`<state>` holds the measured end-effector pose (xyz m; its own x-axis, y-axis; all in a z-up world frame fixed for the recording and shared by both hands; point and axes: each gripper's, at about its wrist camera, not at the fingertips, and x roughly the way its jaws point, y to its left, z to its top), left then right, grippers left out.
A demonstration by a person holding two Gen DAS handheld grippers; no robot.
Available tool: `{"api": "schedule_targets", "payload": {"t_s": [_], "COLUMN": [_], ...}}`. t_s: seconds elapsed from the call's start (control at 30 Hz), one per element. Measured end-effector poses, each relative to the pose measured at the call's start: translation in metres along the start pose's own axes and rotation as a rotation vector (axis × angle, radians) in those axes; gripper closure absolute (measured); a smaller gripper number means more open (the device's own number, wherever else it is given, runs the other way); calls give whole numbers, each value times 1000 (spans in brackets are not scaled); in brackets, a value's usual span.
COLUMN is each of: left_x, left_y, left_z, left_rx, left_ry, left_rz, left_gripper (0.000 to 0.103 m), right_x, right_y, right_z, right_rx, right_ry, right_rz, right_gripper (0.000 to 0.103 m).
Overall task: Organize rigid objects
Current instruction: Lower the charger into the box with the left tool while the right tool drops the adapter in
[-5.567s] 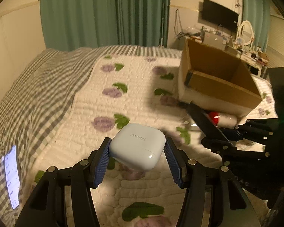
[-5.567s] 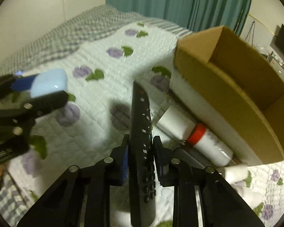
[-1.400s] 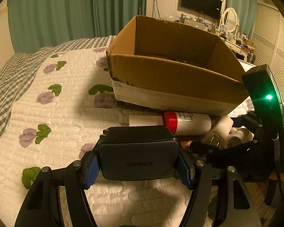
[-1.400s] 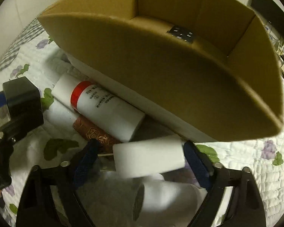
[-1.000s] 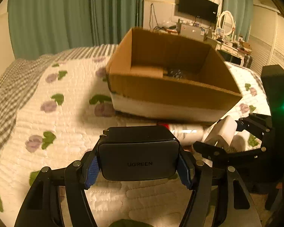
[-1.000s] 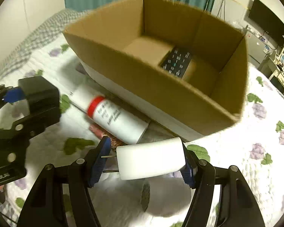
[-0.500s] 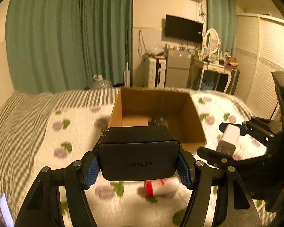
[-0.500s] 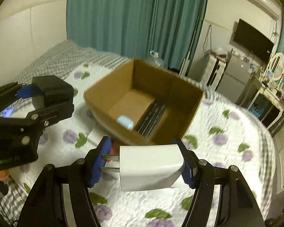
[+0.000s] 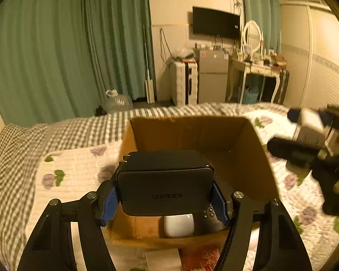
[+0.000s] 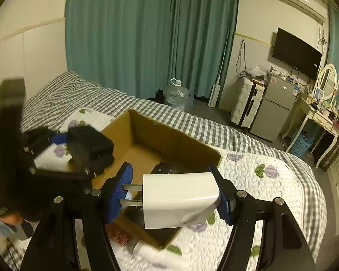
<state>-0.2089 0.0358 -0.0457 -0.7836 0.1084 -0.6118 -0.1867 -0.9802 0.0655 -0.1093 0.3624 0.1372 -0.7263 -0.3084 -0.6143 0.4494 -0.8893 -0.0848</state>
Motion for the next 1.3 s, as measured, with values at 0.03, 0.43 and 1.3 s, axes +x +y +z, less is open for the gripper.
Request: {"api": "schedule_targets", "payload": {"t_s": [0.03, 0.43, 1.3], "left_x": [12, 49, -78], "left_y": [0, -6, 22], "left_z": [-2, -17, -25], "left_rx": [1, 45, -10], "left_ry": [16, 77, -17], "left_rz": [-5, -20, 36], "left_gripper": [33, 32, 32], "right_x": [7, 54, -34], "right_y": [-3, -22, 1], "right_z": [0, -12, -3], "right_rx": [4, 37, 40], "right_ry": [4, 48, -30], "right_rz": [3, 25, -23], "right_gripper": [36, 36, 10]}}
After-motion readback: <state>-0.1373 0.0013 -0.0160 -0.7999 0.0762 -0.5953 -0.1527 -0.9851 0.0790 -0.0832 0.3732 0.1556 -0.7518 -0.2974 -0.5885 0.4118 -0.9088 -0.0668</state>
